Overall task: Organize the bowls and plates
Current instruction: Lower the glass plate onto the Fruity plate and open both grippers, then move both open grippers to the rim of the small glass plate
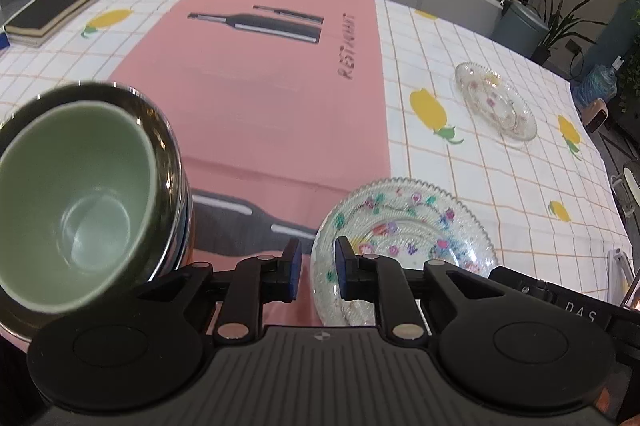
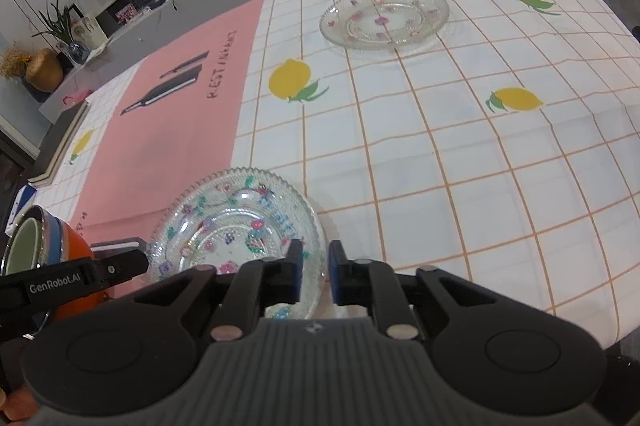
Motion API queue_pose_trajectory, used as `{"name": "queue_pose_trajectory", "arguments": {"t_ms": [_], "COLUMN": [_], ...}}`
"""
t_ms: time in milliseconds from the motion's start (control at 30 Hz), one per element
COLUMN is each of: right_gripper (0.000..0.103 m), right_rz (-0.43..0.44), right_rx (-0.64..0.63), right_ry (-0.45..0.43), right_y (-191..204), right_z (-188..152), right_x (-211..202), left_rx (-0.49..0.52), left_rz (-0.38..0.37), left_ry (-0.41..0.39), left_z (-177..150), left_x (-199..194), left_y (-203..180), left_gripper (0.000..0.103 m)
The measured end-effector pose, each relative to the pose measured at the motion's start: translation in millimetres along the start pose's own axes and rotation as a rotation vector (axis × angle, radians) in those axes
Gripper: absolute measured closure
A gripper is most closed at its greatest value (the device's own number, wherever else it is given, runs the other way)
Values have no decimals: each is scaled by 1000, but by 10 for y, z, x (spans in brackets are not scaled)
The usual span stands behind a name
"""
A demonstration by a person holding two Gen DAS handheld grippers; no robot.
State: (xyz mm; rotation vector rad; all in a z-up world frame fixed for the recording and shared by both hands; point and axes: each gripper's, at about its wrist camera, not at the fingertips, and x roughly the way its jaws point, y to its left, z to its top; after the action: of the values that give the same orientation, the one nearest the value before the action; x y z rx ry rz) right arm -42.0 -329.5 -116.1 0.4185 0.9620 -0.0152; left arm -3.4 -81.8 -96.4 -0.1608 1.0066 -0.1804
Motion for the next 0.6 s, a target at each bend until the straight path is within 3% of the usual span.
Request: {"name": "queue_pose_trajectory", "arguments": {"t_ms": [200, 600], "right_gripper": [79, 78], "right_rz": [-11, -40], "right_rx": [-25, 15], "right_ry": [-41, -86], "right_y": [0, -251], "right_z": [113, 449], "right_x": [-81, -33], "left_rx": [25, 106], "left_rz": [-24, -102], "left_ry": [-20, -54], "left_z": [125, 415], "left_x": [-53, -10], "left_y": [-114, -558], "left_gripper": [82, 76]}}
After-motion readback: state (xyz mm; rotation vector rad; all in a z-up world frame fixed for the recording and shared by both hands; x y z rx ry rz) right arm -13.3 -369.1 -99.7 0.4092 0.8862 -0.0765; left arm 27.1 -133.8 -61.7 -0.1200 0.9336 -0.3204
